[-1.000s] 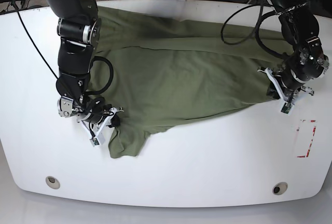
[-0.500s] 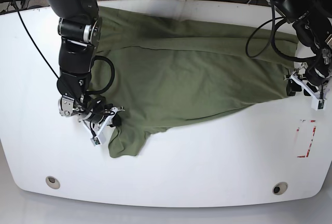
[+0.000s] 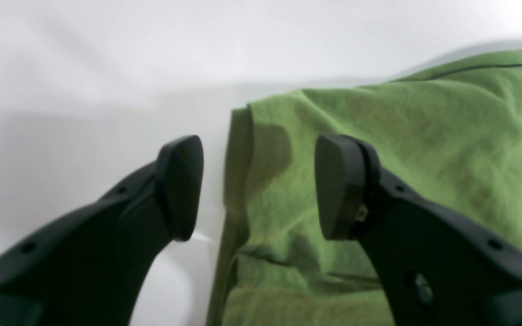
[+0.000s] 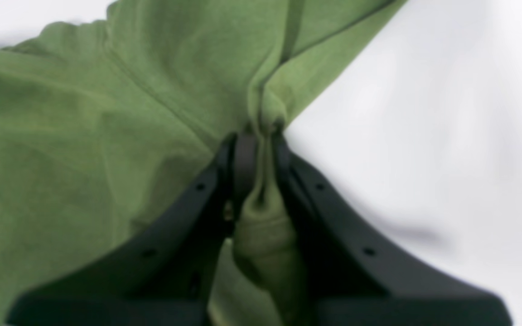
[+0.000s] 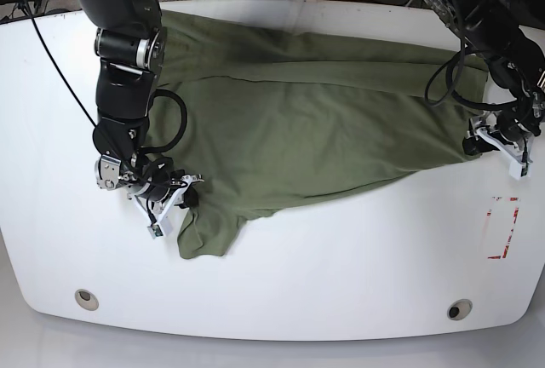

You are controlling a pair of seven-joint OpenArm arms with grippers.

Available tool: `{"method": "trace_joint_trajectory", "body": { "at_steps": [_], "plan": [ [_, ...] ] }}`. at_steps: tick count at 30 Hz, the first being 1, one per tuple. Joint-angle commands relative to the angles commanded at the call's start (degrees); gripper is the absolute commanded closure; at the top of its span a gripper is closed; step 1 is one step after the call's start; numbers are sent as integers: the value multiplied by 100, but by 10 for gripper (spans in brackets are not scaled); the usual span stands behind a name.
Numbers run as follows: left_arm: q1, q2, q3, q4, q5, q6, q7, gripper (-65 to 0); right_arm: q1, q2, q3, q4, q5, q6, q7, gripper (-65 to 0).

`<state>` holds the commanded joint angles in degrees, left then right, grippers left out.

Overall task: Fold the T-shirt properly
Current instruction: 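Drag the held shirt side with the left gripper toward the right gripper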

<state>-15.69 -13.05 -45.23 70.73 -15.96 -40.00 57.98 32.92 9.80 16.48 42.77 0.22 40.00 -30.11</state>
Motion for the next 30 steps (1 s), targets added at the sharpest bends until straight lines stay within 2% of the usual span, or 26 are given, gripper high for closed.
{"method": "trace_joint_trajectory", "body": {
  "at_steps": [9, 13, 15, 17, 22, 30],
  "plan": [
    [-18, -132, 202, -677, -44, 0, -185, -346, 0, 0, 0, 0, 0, 0, 0, -40],
    [0, -132, 387, -695, -35, 0, -185, -225, 0, 0, 0, 0, 0, 0, 0, -40],
    [9, -132, 527, -695, -35, 0, -185, -85, 0, 0, 0, 0, 0, 0, 0, -40],
    [35, -132, 598, -659, -35, 0, -185, -10, 0, 0, 0, 0, 0, 0, 0, -40],
    [53, -132, 721, -378, -35, 0, -185, 0, 0, 0, 0, 0, 0, 0, 0, -38],
    [466, -123, 1099, 730, -44, 0, -176, 0, 0, 0, 0, 0, 0, 0, 0, -38]
  ]
}}
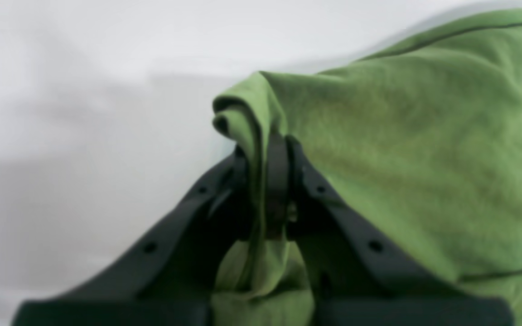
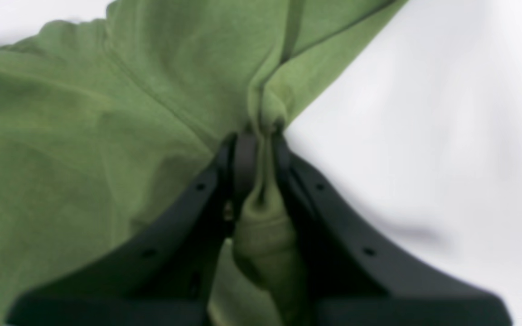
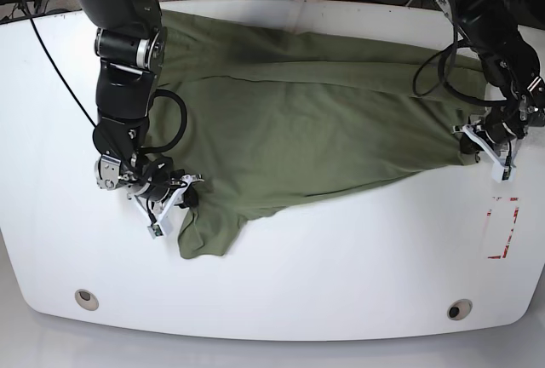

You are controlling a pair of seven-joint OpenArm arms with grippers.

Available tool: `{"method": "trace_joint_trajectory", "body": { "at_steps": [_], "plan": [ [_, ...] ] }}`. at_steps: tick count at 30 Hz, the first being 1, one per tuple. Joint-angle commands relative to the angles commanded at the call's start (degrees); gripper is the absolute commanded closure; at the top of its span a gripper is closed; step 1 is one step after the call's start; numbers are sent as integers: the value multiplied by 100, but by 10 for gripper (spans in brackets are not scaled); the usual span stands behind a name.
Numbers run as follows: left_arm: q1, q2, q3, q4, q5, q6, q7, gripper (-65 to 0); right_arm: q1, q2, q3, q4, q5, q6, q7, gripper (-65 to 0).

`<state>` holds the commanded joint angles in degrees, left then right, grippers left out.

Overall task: Fold the T-shirt properly
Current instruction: 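Drag the held shirt side with the left gripper toward the right gripper, then pull the held fabric with the left gripper away from the right gripper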

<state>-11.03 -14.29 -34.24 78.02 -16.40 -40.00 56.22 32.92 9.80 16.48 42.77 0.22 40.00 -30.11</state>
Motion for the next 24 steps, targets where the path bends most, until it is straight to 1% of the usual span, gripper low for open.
{"method": "trace_joint_trajectory", "body": {
  "at_steps": [8, 11, 14, 17, 22, 24],
  "plan": [
    [580, 0, 703, 976, 0, 0, 18, -1, 0, -9, 0, 0, 0, 0, 0, -38],
    [800, 0, 967, 1284, 0, 0, 18, -51, 0, -9, 0, 0, 0, 0, 0, -38],
    [1055, 0, 1152, 1600, 0, 0, 18, -78, 0, -9, 0, 0, 0, 0, 0, -38],
    [1284, -9, 1301, 1952, 0, 0, 18, -79, 0, -9, 0, 0, 0, 0, 0, -38],
    [1626, -35, 1846, 2391, 0, 0, 18, -81, 0, -9, 0, 0, 0, 0, 0, -38],
    [1732, -35, 1934, 2549, 0, 0, 18, -82, 0, -9, 0, 0, 0, 0, 0, -38]
  ]
}}
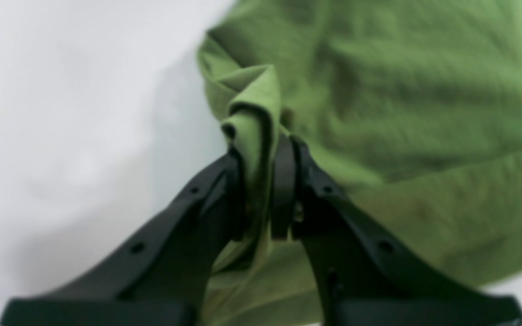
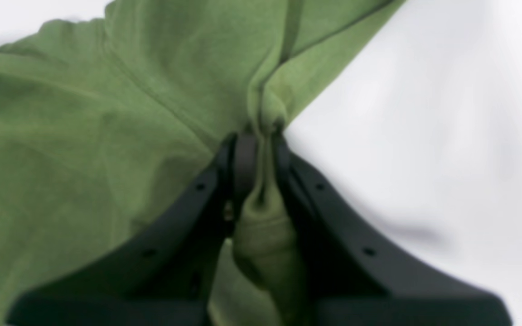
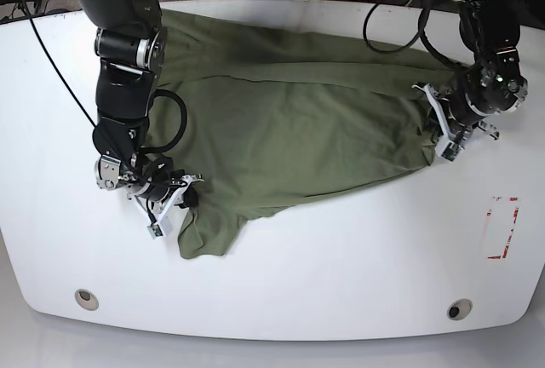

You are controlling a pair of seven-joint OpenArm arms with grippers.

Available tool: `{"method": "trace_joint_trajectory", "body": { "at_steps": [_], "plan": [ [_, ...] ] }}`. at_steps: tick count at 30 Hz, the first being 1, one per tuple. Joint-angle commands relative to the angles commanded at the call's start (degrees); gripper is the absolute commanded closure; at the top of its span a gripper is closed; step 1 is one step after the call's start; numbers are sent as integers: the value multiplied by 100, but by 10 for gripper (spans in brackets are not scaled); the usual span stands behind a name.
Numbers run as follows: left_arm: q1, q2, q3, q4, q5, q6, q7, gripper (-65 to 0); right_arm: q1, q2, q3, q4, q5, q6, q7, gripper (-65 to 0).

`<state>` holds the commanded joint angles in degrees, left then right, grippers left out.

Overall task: Fold the T-shirt properly
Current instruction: 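Pull the held fabric with the left gripper away from the right gripper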

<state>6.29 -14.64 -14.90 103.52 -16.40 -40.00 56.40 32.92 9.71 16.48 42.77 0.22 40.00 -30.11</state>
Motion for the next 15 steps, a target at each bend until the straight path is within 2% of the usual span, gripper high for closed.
{"method": "trace_joint_trajectory", "body": {
  "at_steps": [4, 7, 9, 15],
  "plan": [
    [97, -9, 132, 185, 0, 0, 0, -83, 0, 0, 0, -9, 0, 0, 9, -38],
    [88, -132, 246, 237, 0, 0, 9, -92, 0, 0, 0, -9, 0, 0, 0, -38],
    [88, -167, 264, 290, 0, 0, 26, -117, 0, -9, 0, -9, 0, 0, -9, -38],
    [79, -158, 281, 624, -9, 0, 360, -261, 0, -9, 0, -18, 9, 0, 0, -38]
  ]
}}
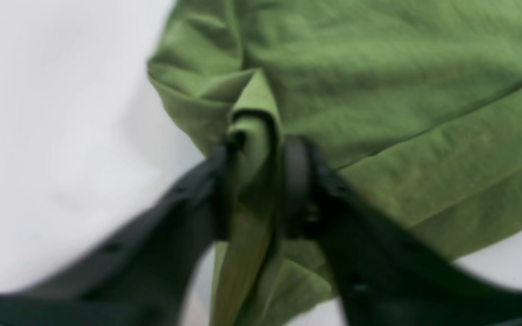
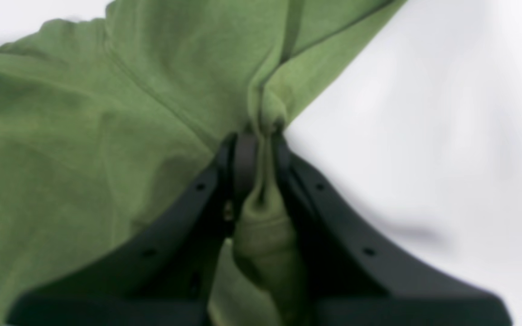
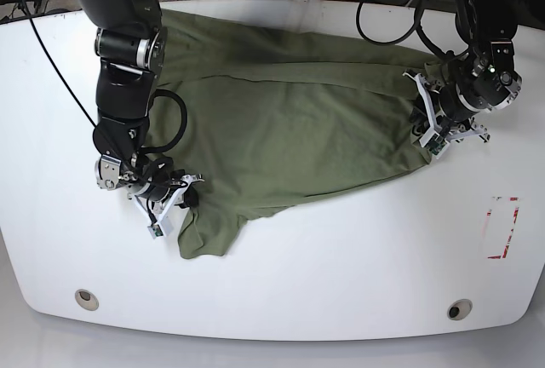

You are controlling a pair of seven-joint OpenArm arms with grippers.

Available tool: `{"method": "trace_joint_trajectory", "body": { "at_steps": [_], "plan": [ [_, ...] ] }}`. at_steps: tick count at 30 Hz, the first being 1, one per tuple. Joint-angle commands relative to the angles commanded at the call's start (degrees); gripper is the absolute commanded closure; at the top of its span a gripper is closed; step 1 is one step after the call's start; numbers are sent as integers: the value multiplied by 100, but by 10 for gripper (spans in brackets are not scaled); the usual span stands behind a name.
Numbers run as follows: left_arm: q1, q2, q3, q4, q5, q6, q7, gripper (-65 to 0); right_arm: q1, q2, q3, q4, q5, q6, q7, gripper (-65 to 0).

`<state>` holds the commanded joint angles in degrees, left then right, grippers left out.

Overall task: Fold the T-shirt properly
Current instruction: 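Pull the held fabric with the left gripper away from the right gripper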

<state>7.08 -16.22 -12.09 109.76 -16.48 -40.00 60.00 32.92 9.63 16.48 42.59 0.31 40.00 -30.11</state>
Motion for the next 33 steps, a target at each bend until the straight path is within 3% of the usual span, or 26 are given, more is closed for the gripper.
{"method": "trace_joint_trajectory", "body": {
  "at_steps": [6, 12, 21, 33],
  "plan": [
    [-9, -9, -44, 202, -413, 0, 0, -307, 0, 0, 0, 0, 0, 0, 0, -38],
    [-79, 18, -800, 97, -985, 0, 0, -310, 0, 0, 0, 0, 0, 0, 0, -38],
    [-501, 149, -1723, -1090, -782, 0, 0, -310, 0, 0, 0, 0, 0, 0, 0, -38],
    [-598, 123, -1618, -1582, -809, 0, -9, -310, 0, 0, 0, -9, 0, 0, 9, -38]
  ]
}}
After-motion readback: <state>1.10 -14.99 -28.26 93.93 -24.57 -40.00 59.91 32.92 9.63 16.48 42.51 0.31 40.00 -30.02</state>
